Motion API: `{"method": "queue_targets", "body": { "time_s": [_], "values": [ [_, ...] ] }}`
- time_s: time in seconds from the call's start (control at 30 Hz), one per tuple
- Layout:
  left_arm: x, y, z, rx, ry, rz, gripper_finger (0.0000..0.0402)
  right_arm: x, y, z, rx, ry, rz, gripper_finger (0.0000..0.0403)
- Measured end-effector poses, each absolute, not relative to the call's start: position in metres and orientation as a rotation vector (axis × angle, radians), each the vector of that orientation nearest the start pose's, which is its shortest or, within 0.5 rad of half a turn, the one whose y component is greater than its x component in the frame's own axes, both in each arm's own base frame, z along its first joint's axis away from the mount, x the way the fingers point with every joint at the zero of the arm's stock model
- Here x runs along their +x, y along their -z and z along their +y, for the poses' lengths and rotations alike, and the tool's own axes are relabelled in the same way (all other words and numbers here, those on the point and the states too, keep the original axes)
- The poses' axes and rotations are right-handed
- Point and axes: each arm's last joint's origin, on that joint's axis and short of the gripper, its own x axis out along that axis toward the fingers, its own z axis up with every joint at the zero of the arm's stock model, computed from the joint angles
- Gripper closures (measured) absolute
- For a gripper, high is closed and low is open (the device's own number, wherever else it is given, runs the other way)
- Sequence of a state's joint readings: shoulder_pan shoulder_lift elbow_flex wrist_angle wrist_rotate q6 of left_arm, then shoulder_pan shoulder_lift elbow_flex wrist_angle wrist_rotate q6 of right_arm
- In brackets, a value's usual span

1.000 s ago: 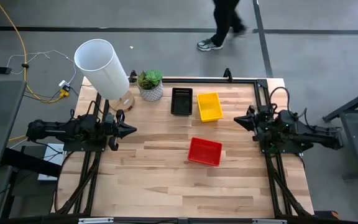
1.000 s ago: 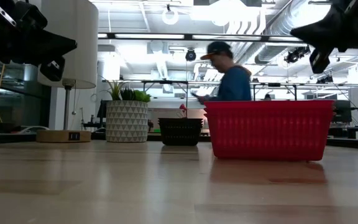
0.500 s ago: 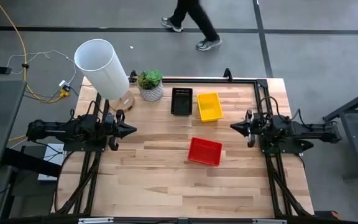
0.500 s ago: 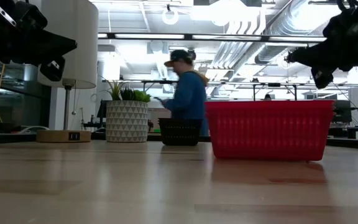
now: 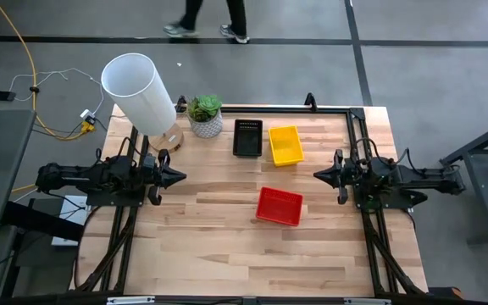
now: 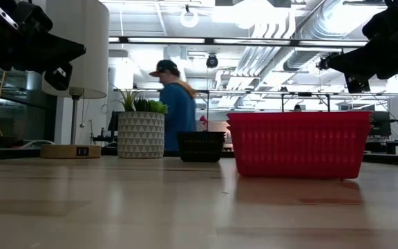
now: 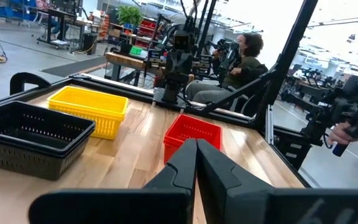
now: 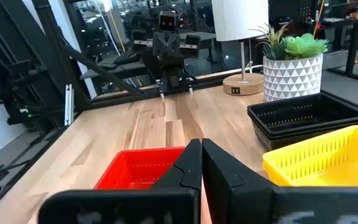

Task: Stack baskets by color
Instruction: Return to Home Position

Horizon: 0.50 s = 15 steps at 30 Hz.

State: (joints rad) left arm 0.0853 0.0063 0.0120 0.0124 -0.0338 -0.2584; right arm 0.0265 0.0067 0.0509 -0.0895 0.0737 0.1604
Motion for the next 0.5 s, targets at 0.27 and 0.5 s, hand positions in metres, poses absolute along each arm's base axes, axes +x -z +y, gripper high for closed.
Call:
{"method": "queue_targets", "body": {
  "time_s": [0.27,0.5],
  "values": [
    [0.0969,-0.1682,0.0093,-0.258,-0.116,-0.033,0.0401,0.0946,-0.171,0.0034,0.18,-0.05,0.057,0.0403],
    [0.0969,-0.1682,0.0093,-0.258,-0.116,-0.033,0.0401,0.0946,-0.171,0.0036,0.177,-0.057,0.057,0.0403]
  ]
}}
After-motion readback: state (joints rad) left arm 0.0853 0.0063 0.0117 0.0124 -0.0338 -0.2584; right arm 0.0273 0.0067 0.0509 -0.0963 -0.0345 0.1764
